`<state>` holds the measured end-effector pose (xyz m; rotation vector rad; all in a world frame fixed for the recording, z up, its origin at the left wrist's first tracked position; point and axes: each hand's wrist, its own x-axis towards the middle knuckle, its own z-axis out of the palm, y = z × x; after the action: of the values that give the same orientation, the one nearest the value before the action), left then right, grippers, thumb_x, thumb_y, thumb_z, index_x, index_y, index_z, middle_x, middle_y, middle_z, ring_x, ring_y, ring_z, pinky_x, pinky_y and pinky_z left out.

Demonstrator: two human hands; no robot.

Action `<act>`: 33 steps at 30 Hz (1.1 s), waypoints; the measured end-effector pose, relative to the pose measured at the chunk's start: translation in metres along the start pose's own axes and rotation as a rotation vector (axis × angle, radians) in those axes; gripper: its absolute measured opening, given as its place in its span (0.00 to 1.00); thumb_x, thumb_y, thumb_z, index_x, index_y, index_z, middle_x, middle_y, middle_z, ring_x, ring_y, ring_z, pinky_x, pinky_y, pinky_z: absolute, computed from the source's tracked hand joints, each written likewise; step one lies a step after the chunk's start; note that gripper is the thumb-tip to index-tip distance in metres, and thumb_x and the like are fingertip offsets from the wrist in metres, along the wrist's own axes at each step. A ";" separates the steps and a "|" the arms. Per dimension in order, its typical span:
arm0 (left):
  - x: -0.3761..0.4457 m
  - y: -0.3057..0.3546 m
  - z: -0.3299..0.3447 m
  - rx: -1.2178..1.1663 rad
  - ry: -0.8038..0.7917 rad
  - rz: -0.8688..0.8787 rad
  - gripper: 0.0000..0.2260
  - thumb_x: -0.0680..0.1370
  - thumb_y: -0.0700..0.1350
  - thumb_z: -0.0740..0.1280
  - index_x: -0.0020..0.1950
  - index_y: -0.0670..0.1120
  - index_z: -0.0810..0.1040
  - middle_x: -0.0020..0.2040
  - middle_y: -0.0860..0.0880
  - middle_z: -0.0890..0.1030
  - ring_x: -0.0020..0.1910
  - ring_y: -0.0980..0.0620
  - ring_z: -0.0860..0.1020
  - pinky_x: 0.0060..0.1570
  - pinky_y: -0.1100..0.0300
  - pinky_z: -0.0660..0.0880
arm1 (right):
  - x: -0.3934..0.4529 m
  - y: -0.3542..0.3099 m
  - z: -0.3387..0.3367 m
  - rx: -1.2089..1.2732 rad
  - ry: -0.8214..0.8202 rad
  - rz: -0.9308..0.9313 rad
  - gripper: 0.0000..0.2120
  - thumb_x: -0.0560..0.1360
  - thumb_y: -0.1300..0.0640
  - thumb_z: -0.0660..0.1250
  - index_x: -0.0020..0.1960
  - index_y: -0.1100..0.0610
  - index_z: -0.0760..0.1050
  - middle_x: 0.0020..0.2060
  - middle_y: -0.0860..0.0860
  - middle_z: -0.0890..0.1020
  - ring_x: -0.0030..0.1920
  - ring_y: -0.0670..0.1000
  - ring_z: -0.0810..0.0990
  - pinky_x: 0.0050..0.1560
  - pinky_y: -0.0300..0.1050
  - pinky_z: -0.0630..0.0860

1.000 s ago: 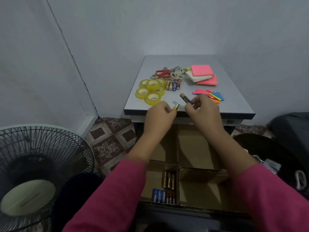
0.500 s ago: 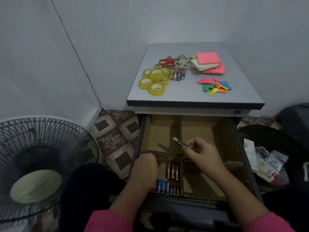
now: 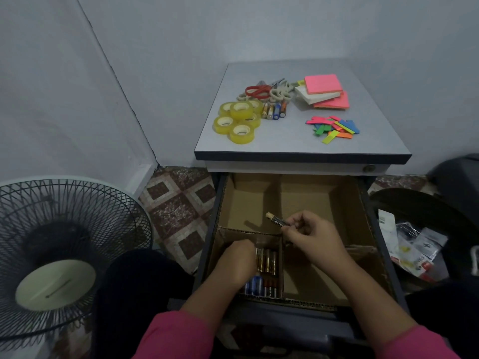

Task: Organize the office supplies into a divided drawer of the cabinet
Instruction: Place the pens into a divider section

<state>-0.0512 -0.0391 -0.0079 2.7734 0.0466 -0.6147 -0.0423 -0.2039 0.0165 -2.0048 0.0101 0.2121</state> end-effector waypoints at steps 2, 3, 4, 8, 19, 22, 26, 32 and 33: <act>-0.001 -0.001 0.000 0.023 -0.007 -0.004 0.11 0.78 0.36 0.60 0.57 0.35 0.76 0.57 0.38 0.79 0.56 0.41 0.78 0.51 0.56 0.73 | 0.000 0.001 -0.001 -0.015 0.001 -0.006 0.05 0.74 0.58 0.70 0.46 0.49 0.76 0.42 0.49 0.80 0.44 0.49 0.79 0.44 0.40 0.77; -0.001 -0.002 0.000 0.019 -0.009 -0.004 0.11 0.78 0.36 0.60 0.58 0.35 0.76 0.57 0.38 0.79 0.56 0.41 0.78 0.51 0.56 0.73 | 0.000 0.001 -0.001 -0.018 -0.001 -0.009 0.05 0.74 0.58 0.70 0.46 0.49 0.76 0.42 0.48 0.80 0.44 0.48 0.79 0.43 0.38 0.76; -0.001 -0.003 -0.002 0.014 -0.011 -0.009 0.11 0.78 0.36 0.60 0.58 0.35 0.77 0.57 0.38 0.79 0.56 0.41 0.78 0.50 0.56 0.73 | 0.000 0.001 -0.002 -0.012 -0.005 -0.010 0.06 0.74 0.58 0.70 0.47 0.49 0.77 0.42 0.48 0.80 0.44 0.47 0.79 0.43 0.38 0.76; 0.002 -0.011 -0.013 -0.202 -0.088 -0.070 0.09 0.79 0.37 0.62 0.56 0.37 0.79 0.52 0.40 0.81 0.51 0.45 0.80 0.52 0.56 0.77 | 0.000 0.002 -0.004 0.038 -0.033 -0.015 0.07 0.73 0.59 0.71 0.48 0.48 0.78 0.42 0.48 0.81 0.43 0.47 0.79 0.45 0.39 0.77; 0.000 -0.049 -0.047 -1.261 0.476 -0.048 0.06 0.78 0.36 0.64 0.43 0.42 0.80 0.31 0.48 0.78 0.24 0.59 0.72 0.24 0.67 0.68 | -0.008 -0.039 0.035 -0.420 -0.326 -0.105 0.09 0.77 0.52 0.66 0.57 0.47 0.78 0.50 0.43 0.79 0.48 0.41 0.78 0.47 0.35 0.75; 0.001 -0.048 -0.045 -1.298 0.450 -0.046 0.07 0.78 0.35 0.64 0.44 0.42 0.79 0.31 0.48 0.78 0.25 0.58 0.72 0.24 0.66 0.68 | 0.000 -0.034 0.072 -0.641 -0.339 -0.089 0.10 0.78 0.57 0.63 0.54 0.58 0.80 0.49 0.54 0.82 0.48 0.53 0.81 0.47 0.44 0.77; 0.000 -0.047 -0.042 -1.303 0.424 -0.024 0.06 0.78 0.36 0.64 0.44 0.42 0.79 0.31 0.47 0.78 0.25 0.58 0.73 0.24 0.66 0.69 | 0.016 -0.018 0.103 -0.633 -0.317 -0.063 0.10 0.78 0.63 0.60 0.55 0.65 0.77 0.51 0.60 0.81 0.52 0.59 0.79 0.47 0.44 0.73; 0.001 -0.046 -0.042 -1.316 0.414 -0.008 0.06 0.78 0.35 0.64 0.44 0.42 0.79 0.32 0.47 0.78 0.26 0.57 0.73 0.25 0.66 0.70 | 0.022 -0.003 0.122 -0.689 -0.325 -0.097 0.11 0.76 0.66 0.62 0.55 0.59 0.79 0.49 0.57 0.82 0.51 0.57 0.81 0.50 0.48 0.78; 0.001 -0.045 -0.042 -1.318 0.412 -0.004 0.06 0.78 0.35 0.64 0.44 0.42 0.79 0.32 0.46 0.78 0.26 0.57 0.74 0.24 0.66 0.70 | 0.022 -0.002 0.121 -0.680 -0.326 -0.091 0.11 0.76 0.65 0.63 0.56 0.59 0.77 0.49 0.57 0.82 0.51 0.57 0.81 0.49 0.47 0.78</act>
<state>-0.0380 0.0165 0.0149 1.5461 0.3854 0.0623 -0.0384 -0.0920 -0.0355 -2.6099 -0.4092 0.5369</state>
